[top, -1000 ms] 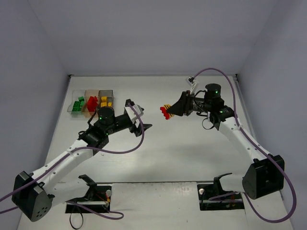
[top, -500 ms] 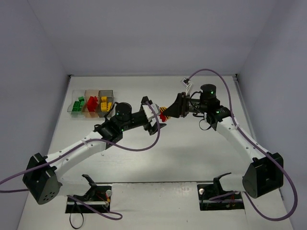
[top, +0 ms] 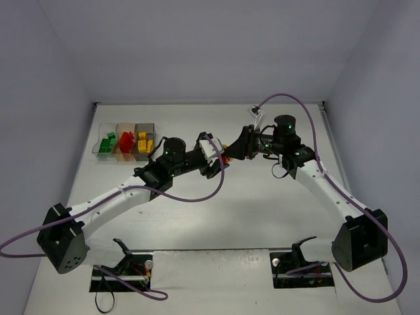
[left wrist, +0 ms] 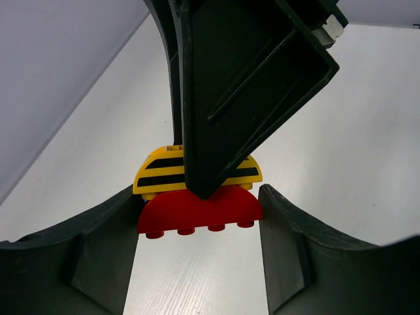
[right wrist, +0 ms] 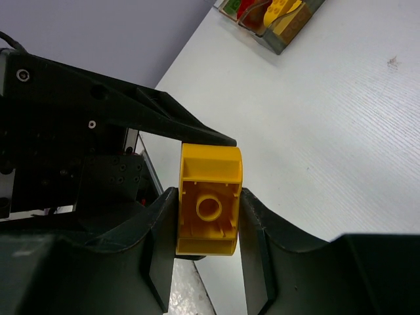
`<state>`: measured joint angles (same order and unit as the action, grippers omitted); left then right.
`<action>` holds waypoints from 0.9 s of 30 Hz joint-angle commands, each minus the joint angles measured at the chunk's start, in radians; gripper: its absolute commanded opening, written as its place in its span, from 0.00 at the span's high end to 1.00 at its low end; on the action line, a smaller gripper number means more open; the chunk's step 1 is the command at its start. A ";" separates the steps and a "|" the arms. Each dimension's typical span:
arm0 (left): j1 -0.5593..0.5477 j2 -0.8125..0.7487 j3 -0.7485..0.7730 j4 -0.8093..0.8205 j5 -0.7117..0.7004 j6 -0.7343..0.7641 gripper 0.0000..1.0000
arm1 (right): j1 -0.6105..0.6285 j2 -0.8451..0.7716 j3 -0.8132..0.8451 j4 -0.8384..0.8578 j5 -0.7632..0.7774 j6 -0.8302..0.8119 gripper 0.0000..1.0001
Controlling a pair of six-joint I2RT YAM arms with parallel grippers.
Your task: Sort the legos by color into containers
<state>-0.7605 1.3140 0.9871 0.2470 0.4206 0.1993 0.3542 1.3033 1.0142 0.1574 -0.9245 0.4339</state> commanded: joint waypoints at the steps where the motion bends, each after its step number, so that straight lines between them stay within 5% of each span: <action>1: -0.002 -0.010 0.059 0.067 0.006 -0.017 0.72 | 0.006 -0.016 0.040 0.077 -0.010 0.003 1.00; 8: 0.001 -0.027 0.013 0.026 0.006 -0.018 0.93 | -0.011 -0.038 0.035 0.074 0.029 -0.007 1.00; 20: 0.056 -0.156 -0.175 -0.011 -0.049 -0.046 0.94 | -0.089 -0.026 0.046 0.041 0.064 -0.043 1.00; 27: 0.252 -0.187 -0.199 0.006 -0.176 -0.187 0.93 | -0.113 -0.021 0.047 0.004 0.078 -0.090 1.00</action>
<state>-0.5911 1.1641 0.7498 0.1898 0.3340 0.1024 0.2485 1.3029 1.0153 0.1284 -0.8516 0.3832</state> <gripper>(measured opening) 0.575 0.337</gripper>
